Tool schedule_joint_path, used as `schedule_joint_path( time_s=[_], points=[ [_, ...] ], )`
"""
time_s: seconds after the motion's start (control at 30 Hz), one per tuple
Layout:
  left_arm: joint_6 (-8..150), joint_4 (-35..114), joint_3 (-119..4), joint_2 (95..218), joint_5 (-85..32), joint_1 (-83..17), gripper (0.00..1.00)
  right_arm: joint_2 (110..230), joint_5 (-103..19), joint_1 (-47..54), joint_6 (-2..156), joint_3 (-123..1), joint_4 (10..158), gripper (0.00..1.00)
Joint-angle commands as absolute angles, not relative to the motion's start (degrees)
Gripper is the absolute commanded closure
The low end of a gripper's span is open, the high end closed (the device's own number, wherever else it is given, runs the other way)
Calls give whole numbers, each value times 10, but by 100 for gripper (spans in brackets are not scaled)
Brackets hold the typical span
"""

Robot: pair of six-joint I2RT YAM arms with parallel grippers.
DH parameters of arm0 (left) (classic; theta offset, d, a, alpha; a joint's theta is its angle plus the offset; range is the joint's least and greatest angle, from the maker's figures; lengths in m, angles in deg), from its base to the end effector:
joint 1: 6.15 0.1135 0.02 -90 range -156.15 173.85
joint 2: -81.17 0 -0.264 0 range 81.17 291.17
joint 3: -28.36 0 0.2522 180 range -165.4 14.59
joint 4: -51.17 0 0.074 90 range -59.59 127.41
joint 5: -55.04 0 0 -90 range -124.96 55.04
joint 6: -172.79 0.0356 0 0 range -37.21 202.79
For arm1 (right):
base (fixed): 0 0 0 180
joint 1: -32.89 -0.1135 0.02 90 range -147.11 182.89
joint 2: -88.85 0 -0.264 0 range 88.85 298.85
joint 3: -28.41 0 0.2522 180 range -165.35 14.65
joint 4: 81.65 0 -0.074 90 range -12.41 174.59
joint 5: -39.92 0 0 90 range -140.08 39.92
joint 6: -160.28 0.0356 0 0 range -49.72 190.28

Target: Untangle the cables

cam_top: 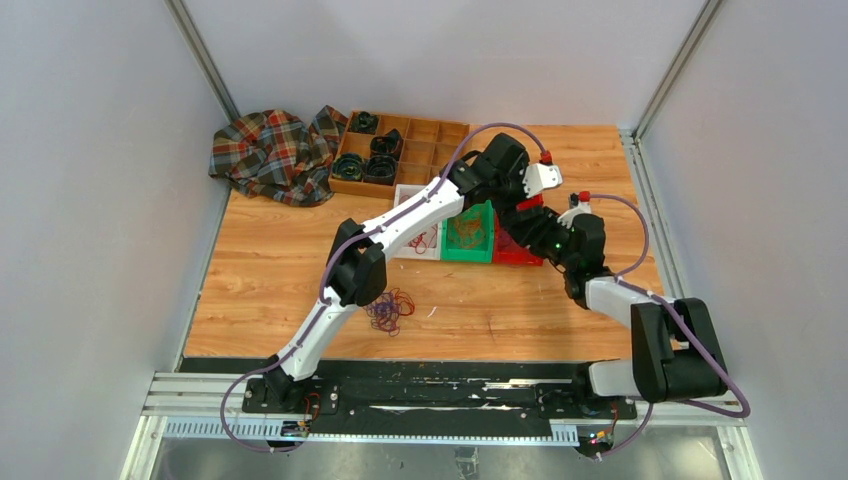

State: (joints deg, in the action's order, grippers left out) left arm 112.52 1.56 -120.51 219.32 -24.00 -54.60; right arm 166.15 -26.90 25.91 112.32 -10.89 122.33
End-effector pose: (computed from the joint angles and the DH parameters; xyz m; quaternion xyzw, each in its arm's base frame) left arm 0.3592 -0.4155 0.2681 0.5982 0.6711 -0.1548 0.4097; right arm 0.2606 0.0460 0.1899 0.1146 0.7734 0.3942 0.4830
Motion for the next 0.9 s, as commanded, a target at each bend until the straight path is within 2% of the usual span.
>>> schedule_joint_path(
  time_s=[0.0,0.1,0.2,0.33,0.57,0.63,0.87],
  points=[
    [1115,31,-1222,2188,-234,-548,2,1614,-283,256,1101,-112,1202,50],
    [1112,35,-1223,2190,-238,-548,3,1555,-335,256,1094,-103,1139,55],
    [1106,42,-1217,2190,-247,-547,3,1501,-399,256,1099,-108,1070,54],
    [1101,50,-1213,2189,-248,-547,4,1494,-350,255,1090,-112,1117,50],
    [1102,53,-1217,2187,-249,-547,4,1569,-254,252,1094,-138,1157,53],
    [1107,52,-1217,2187,-252,-547,4,1553,-296,252,1093,-131,1120,58],
    [1111,57,-1211,2187,-254,-547,4,1423,-445,251,1085,-98,1012,60]
  ],
)
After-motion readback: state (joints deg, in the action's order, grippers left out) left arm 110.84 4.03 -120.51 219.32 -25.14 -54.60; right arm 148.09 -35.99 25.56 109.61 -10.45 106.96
